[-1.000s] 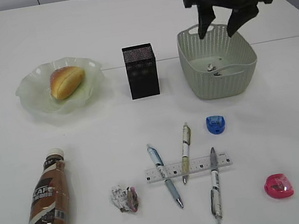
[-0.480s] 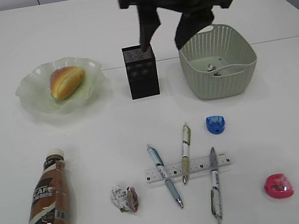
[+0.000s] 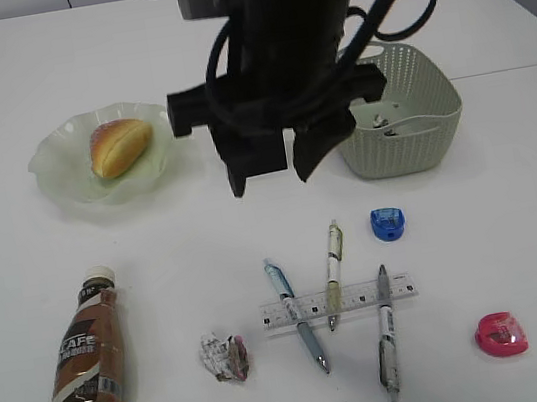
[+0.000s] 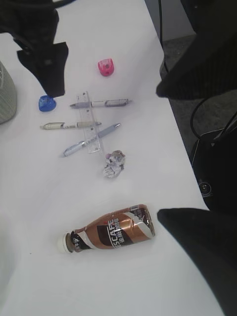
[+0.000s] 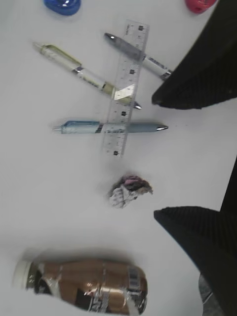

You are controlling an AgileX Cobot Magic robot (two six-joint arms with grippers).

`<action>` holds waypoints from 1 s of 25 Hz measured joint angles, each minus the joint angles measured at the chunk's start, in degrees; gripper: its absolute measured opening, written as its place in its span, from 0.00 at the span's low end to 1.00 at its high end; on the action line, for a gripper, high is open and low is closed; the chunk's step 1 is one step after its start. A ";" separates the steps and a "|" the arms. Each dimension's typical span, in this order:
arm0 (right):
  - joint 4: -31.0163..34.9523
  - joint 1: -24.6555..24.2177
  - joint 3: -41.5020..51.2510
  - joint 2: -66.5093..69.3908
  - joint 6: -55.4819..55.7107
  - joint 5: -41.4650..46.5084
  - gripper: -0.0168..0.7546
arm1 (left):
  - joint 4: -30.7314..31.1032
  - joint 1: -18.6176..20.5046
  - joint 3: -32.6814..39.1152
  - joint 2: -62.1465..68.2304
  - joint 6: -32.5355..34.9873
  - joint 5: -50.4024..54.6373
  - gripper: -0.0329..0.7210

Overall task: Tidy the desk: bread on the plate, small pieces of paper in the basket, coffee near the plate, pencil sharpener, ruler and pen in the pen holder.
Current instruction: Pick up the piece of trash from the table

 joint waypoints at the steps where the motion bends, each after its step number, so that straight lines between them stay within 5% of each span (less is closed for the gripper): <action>1: 0.00 0.00 1.27 0.00 0.00 0.00 0.65 | 0.00 0.00 0.00 0.00 0.00 0.00 0.70; 14: 3.53 6.13 4.26 10.20 1.39 -0.97 0.65 | 0.10 0.00 0.00 0.00 0.00 0.00 0.70; 25: 6.59 6.51 4.26 14.05 1.48 -2.99 0.64 | 0.10 0.00 0.00 0.00 0.00 0.00 0.70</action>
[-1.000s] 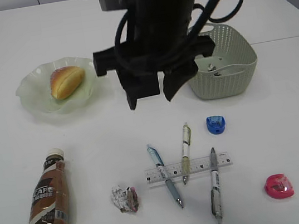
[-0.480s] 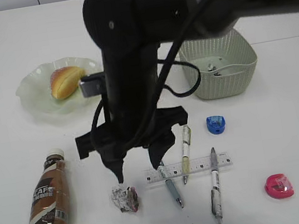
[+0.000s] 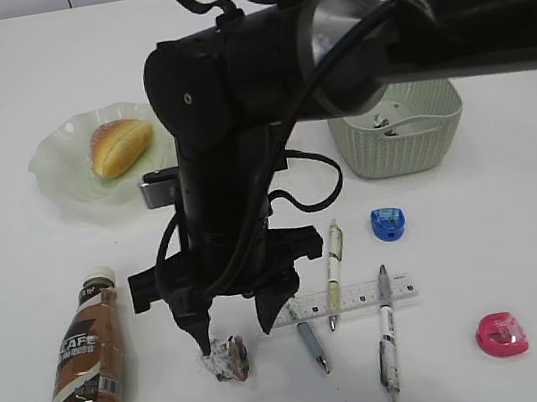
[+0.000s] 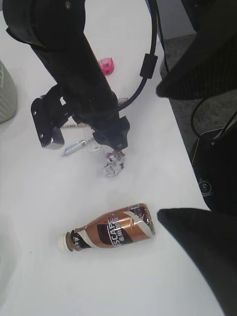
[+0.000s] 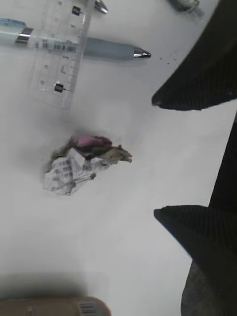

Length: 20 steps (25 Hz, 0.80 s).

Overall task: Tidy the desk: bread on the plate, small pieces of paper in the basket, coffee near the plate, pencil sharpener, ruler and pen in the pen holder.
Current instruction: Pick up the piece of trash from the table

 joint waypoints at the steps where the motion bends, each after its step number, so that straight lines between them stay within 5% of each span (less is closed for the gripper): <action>1: 0.00 0.00 0.00 0.04 0.00 -0.73 0.64 | 0.00 0.00 0.00 0.00 0.00 0.00 0.70; 20: 0.73 0.00 0.00 4.70 -0.22 -6.17 0.64 | 0.00 0.00 0.00 0.00 0.00 0.00 0.70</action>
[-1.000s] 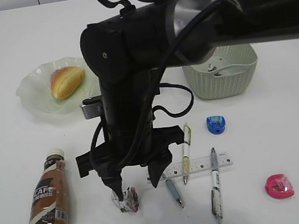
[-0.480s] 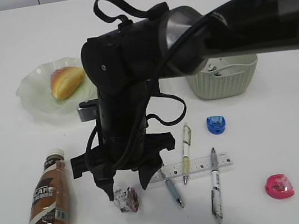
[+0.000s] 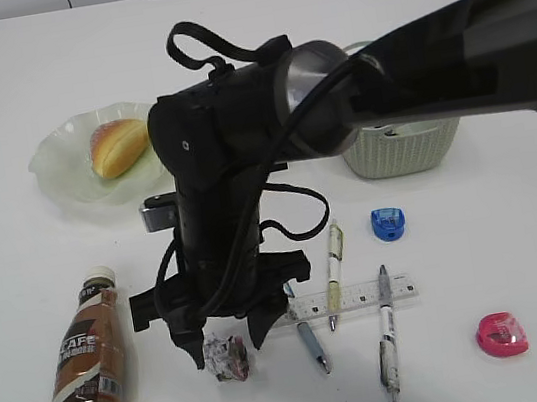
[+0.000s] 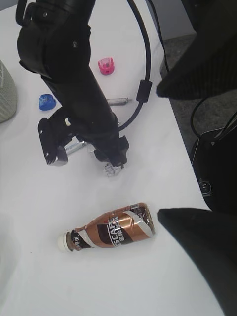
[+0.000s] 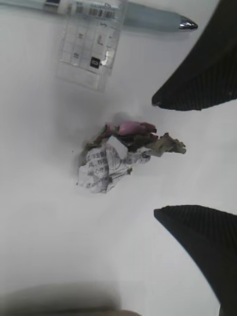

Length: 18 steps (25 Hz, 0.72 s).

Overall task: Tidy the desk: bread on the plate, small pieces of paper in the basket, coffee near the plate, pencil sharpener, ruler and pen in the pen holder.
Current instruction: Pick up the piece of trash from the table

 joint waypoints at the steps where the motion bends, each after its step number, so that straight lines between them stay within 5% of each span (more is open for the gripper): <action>1: 0.00 0.00 0.00 0.00 0.00 -0.46 0.64 | 0.00 0.00 0.00 0.00 0.00 0.00 0.70; 18: -1.69 0.00 0.00 0.00 -0.33 -3.48 0.64 | 0.00 0.00 0.00 0.00 0.00 0.00 0.70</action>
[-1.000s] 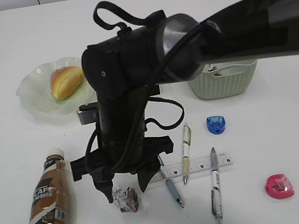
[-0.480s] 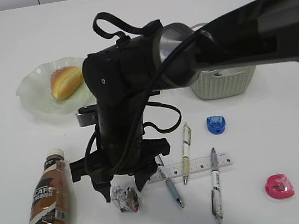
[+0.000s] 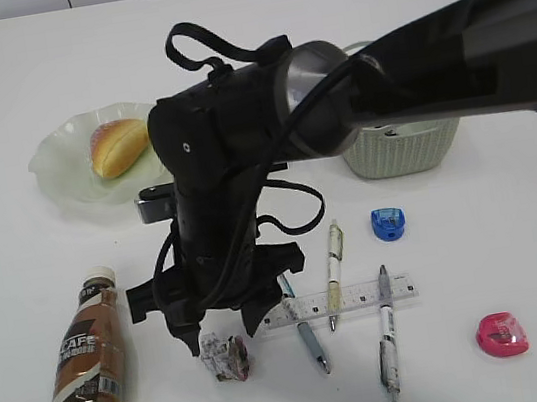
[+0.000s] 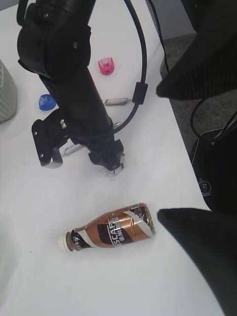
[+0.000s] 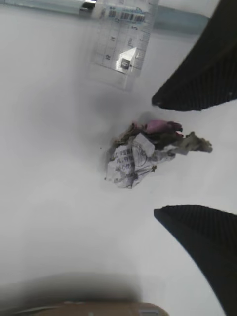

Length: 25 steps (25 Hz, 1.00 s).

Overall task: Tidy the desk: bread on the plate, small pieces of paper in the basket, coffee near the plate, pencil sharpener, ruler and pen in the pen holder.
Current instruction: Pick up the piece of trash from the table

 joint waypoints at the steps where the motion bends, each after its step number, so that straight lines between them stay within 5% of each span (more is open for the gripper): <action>1: 0.00 0.00 0.00 0.00 0.00 -0.10 0.64 | 0.00 0.00 0.00 0.00 0.00 0.00 0.70; 25: -0.21 0.00 0.00 2.13 -0.10 -0.53 0.64 | 0.00 0.00 0.00 0.00 0.00 0.00 0.70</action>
